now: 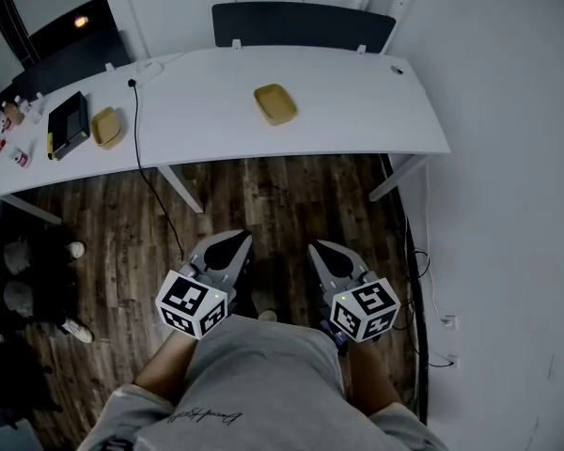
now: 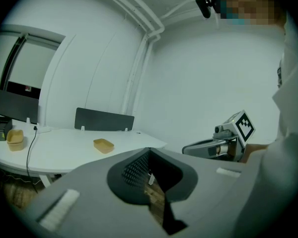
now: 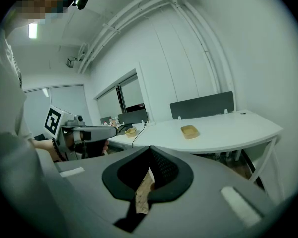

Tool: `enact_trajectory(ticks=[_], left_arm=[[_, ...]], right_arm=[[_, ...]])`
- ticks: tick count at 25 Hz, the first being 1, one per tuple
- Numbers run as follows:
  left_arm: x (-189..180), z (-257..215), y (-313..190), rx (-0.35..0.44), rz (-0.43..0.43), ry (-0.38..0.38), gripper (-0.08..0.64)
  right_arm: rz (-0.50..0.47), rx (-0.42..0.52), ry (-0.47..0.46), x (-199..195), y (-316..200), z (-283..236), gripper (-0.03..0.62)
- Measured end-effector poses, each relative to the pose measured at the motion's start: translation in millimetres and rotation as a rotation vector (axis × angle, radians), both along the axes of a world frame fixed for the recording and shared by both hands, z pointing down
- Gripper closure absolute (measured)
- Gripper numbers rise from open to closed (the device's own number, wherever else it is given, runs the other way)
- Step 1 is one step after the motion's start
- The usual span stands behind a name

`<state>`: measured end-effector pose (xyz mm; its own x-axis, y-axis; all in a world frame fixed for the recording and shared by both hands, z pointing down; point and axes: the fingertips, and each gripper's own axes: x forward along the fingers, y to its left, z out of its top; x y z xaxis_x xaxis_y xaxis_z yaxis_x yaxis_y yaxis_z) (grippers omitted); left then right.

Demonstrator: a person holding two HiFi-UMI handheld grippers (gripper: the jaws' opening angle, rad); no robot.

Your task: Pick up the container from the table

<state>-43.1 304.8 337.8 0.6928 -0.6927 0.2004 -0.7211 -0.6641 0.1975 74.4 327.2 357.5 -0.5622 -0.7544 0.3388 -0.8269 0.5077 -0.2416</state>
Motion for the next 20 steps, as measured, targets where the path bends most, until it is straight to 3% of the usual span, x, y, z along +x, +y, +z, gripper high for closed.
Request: enact_trajectory(ticks=[20], left_arm=[[-7,21,-130,-0.028,0.037,-0.002,0.560]], right_arm=[[0.016,-0.035,-0.001,-12,-126,23,0.577]])
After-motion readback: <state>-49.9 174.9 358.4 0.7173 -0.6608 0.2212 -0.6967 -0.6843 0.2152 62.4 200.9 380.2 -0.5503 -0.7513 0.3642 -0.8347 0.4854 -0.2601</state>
